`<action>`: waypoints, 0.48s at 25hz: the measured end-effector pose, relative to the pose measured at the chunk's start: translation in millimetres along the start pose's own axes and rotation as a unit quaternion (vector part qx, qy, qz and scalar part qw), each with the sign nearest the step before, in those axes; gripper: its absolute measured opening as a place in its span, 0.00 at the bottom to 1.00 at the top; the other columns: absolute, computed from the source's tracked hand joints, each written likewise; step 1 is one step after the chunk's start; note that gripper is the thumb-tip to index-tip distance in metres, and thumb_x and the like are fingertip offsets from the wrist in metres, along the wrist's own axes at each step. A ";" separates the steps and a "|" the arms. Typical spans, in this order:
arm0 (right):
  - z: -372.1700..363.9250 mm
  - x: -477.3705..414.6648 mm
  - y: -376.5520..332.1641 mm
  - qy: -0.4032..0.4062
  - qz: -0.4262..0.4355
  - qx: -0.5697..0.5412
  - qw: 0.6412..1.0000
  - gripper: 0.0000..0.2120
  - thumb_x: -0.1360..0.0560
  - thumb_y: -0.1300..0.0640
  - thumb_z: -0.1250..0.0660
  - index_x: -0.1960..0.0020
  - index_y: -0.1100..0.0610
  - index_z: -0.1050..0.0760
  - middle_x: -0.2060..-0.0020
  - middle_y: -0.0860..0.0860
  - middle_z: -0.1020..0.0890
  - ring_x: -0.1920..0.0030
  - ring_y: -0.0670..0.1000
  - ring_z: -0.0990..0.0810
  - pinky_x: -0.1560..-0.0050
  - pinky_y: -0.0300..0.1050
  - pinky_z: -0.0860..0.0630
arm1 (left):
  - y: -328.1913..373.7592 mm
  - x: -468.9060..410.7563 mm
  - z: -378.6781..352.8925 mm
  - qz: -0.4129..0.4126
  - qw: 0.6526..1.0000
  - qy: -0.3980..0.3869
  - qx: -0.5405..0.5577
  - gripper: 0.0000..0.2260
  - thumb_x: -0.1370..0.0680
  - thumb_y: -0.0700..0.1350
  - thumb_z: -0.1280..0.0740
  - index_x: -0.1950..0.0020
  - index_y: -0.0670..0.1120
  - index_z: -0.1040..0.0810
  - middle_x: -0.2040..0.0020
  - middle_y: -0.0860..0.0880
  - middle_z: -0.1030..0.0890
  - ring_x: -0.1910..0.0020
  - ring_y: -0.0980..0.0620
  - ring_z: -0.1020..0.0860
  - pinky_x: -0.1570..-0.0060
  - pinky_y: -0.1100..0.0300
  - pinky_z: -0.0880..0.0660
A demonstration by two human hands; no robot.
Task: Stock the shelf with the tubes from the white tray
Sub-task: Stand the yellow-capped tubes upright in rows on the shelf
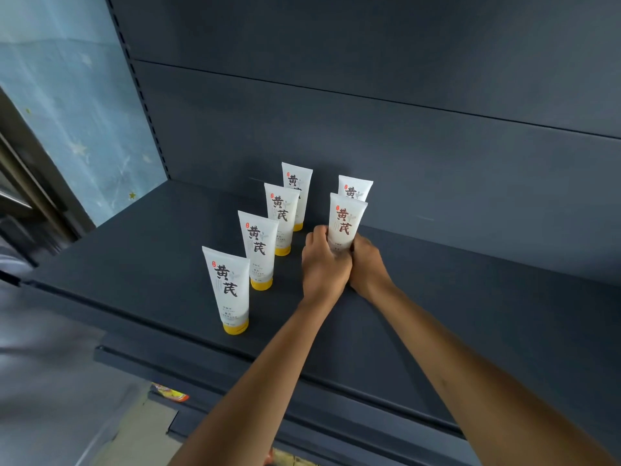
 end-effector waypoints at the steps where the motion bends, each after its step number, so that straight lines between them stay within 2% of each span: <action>1: -1.1 -1.4 2.9 0.001 -0.007 0.000 1.000 0.15 0.27 0.44 0.35 0.46 0.50 0.21 0.52 0.47 0.15 0.50 0.48 0.16 0.46 0.52 0.17 | -1.4 -1.3 -0.3 -0.002 1.000 0.002 -0.002 0.10 0.24 0.46 0.30 0.44 0.50 0.26 0.44 0.52 0.25 0.44 0.49 0.21 0.46 0.48 0.19; 5: -1.0 -6.0 7.3 0.000 0.009 0.072 0.997 0.13 0.22 0.50 0.33 0.40 0.54 0.22 0.46 0.50 0.17 0.49 0.47 0.18 0.45 0.48 0.18 | -4.0 -4.0 -1.1 -0.011 1.000 0.015 -0.007 0.11 0.25 0.46 0.30 0.44 0.51 0.27 0.45 0.53 0.25 0.45 0.49 0.22 0.46 0.49 0.19; 8: -1.7 -4.2 8.3 -0.006 -0.008 0.030 1.000 0.22 0.28 0.41 0.34 0.41 0.54 0.22 0.47 0.50 0.16 0.48 0.48 0.17 0.45 0.52 0.17 | -5.0 -2.8 -3.5 -0.013 1.000 0.024 -0.001 0.13 0.25 0.46 0.30 0.43 0.51 0.27 0.45 0.53 0.24 0.44 0.49 0.22 0.45 0.48 0.20; 9: -1.4 -2.7 7.9 -0.003 -0.011 0.033 0.999 0.23 0.29 0.41 0.34 0.40 0.54 0.23 0.46 0.50 0.17 0.48 0.48 0.17 0.45 0.52 0.17 | -5.3 -1.5 -3.5 -0.015 0.999 0.029 0.004 0.15 0.26 0.47 0.29 0.42 0.52 0.28 0.44 0.53 0.23 0.42 0.49 0.22 0.44 0.48 0.20; 12: 5.5 2.0 8.8 0.031 0.009 0.105 0.994 0.19 0.23 0.47 0.32 0.37 0.55 0.27 0.41 0.51 0.21 0.46 0.49 0.20 0.45 0.48 0.20 | -9.7 3.7 -0.9 -0.001 0.999 0.042 0.021 0.25 0.26 0.49 0.27 0.31 0.49 0.31 0.37 0.50 0.25 0.35 0.48 0.25 0.38 0.53 0.21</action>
Point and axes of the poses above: each hand's wrist, its own x-axis away from the middle knuckle, its own z-axis out of the back of the hand, y = z × x, the point moved 5 cm from there along -x, towards the middle knuckle
